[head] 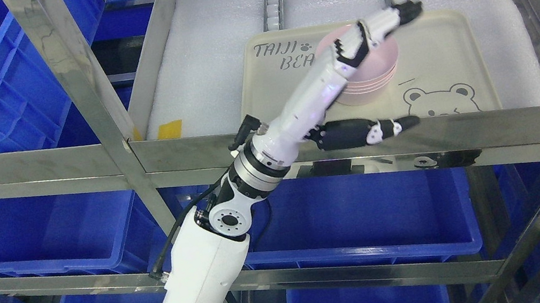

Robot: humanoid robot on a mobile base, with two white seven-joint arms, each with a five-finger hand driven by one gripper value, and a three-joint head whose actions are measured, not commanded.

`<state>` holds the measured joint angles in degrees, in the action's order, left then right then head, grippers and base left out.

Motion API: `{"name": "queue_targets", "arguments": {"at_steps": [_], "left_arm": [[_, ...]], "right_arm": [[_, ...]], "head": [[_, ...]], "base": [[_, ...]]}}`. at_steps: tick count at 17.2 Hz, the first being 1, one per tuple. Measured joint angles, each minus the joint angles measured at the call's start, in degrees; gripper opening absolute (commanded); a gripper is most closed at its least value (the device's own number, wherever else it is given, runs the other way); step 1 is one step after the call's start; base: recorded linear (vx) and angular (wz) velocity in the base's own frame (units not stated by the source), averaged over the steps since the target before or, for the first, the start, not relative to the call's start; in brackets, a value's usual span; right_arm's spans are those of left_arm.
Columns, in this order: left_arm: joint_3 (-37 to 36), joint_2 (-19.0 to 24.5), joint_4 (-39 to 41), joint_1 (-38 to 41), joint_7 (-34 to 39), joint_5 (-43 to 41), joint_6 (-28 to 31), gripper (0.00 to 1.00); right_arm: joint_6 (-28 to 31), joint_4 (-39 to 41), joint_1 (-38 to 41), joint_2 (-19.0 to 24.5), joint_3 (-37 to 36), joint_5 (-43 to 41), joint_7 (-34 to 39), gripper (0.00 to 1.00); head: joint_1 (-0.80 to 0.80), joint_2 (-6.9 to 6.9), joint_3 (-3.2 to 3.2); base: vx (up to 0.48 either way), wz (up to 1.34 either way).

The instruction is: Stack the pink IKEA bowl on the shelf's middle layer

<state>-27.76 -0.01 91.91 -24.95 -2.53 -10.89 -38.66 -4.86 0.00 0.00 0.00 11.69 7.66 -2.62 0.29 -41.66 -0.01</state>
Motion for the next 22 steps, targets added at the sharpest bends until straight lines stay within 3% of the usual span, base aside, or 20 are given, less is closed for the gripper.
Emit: {"name": "queue_targets", "arguments": {"at_steps": [4,16,22], "left_arm": [[-0.2,0.0,0.2,0.2,4.5,2.5,2.3,0.97],[-0.7,0.0,0.5,0.8,6.1,4.2,4.9,0.97],[-0.5,0.0,0.3,8.7,6.0,4.4,5.9,0.98]], "right_arm": [[0.0,0.0,0.0,0.0,0.0,0.0,0.0,1.00],[0.0,0.0,0.0,0.0,0.0,0.0,0.0,1.00],[0.0,0.0,0.0,0.0,0.0,0.0,0.0,1.00]], "head": [[0.00,0.00,0.00],[0.00,0.00,0.00],[0.00,0.00,0.00]], "base": [[0.000,0.00],[-0.078,-0.04],[-0.150,0.00]]}}
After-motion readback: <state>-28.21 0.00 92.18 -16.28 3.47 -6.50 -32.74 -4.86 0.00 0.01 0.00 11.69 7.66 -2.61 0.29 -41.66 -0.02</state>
